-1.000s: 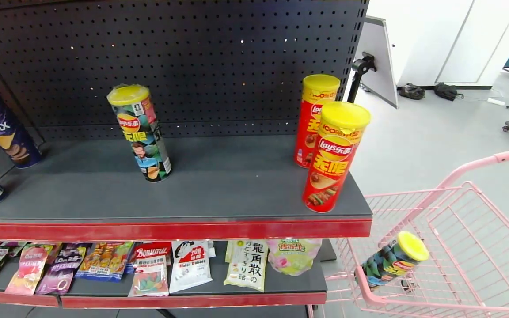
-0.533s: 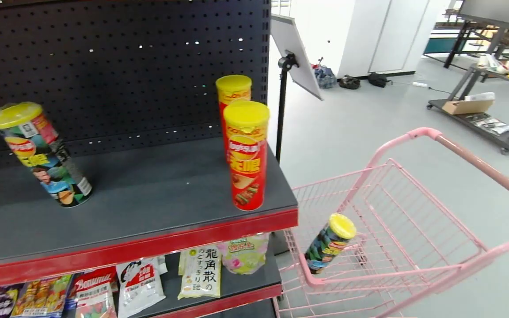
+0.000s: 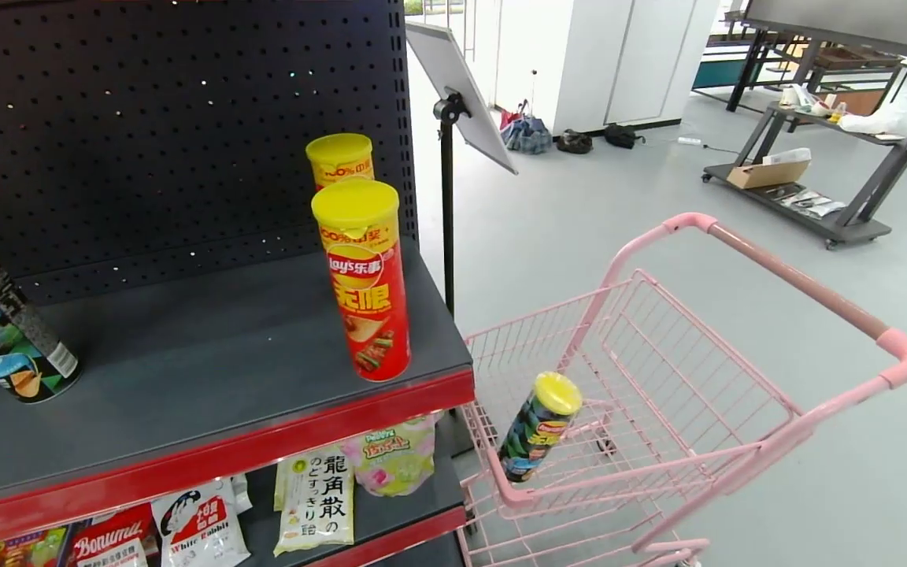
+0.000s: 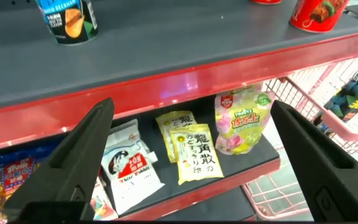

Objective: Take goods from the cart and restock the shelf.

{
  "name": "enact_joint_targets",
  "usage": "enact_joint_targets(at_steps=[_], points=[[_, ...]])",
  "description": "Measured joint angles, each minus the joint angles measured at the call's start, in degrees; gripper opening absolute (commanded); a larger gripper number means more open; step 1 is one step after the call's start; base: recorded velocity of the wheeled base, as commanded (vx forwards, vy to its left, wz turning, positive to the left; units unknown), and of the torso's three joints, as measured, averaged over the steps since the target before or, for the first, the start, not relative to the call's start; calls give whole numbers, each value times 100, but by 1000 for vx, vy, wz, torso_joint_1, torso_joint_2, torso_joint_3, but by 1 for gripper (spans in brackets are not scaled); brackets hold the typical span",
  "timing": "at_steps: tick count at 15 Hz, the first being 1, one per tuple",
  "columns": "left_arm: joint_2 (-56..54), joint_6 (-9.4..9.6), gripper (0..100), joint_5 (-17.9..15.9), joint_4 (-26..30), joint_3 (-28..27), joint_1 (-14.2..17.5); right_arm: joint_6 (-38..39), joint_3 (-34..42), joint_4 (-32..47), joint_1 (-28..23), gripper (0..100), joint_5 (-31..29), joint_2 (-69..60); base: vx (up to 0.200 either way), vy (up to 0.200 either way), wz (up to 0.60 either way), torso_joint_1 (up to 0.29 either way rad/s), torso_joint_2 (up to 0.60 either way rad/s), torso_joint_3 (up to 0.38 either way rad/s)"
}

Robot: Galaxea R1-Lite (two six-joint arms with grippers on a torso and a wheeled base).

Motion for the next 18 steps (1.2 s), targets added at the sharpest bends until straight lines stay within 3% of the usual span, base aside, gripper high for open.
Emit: enact_joint_targets(at_steps=[18], points=[[0, 0, 100, 7, 2, 2, -5, -13, 0, 2, 0, 100, 5, 0, 0, 0, 0, -141, 421, 280]])
